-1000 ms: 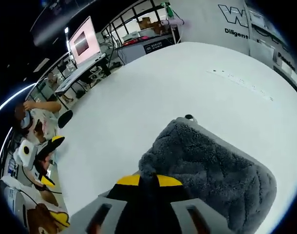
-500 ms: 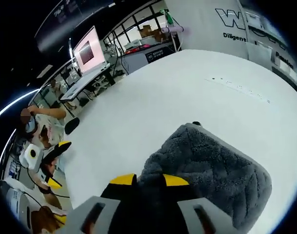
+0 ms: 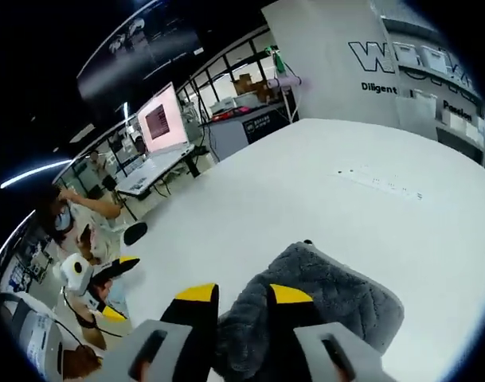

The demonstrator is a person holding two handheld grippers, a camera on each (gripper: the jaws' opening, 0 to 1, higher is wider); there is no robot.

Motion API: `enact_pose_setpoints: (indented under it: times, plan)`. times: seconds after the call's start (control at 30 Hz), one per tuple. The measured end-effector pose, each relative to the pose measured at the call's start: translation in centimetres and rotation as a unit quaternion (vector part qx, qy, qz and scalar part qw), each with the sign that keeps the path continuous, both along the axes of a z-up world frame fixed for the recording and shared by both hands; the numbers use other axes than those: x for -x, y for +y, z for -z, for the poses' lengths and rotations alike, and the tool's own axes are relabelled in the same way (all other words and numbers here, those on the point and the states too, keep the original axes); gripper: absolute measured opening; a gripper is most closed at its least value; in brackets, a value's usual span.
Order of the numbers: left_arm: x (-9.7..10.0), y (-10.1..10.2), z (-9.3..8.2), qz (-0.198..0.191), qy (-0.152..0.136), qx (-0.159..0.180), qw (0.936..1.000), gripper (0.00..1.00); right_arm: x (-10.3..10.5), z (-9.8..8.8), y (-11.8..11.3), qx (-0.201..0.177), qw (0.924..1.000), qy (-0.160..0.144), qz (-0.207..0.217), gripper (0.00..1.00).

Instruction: Fold the towel on the table until its edges align and the towel forms a compact rectangular stack.

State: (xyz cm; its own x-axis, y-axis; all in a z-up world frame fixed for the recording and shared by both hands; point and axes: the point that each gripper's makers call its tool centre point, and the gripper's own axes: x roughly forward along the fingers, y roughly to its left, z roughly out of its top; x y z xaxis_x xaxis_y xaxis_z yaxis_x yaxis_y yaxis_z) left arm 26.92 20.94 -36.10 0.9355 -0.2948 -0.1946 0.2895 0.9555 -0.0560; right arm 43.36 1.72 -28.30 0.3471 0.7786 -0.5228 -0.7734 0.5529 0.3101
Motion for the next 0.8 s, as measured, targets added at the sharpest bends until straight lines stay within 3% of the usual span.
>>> enact_pose_setpoints:
  times: [0.23,0.37,0.6,0.7,0.8]
  plan:
    - [-0.1,-0.2,-0.2,0.001,-0.002,-0.002,1.0,0.92,1.4,-3.2,-5.8,-0.045,0.9952,-0.085,0.018,0.33]
    - [-0.4,-0.6,-0.4,0.005,-0.002,-0.003,1.0,0.92,3.1,-3.7,-9.0,-0.065,0.989,-0.126,0.042,0.38]
    - [-0.9,-1.7,-0.7,0.016,-0.004,-0.007,0.9998,0.92,5.5,-1.6,-14.3,-0.033,0.9766,-0.196,0.081,0.5]
    - [-1.2,-2.1,-0.8,0.02,-0.003,-0.011,0.9997,0.93,6.2,-0.8,-15.3,-0.023,0.9695,-0.227,0.09,0.56]
    - [-1.3,-2.5,-1.0,0.027,-0.003,-0.013,0.9995,0.93,6.9,0.3,-15.7,-0.016,0.9678,-0.233,0.093,0.65]
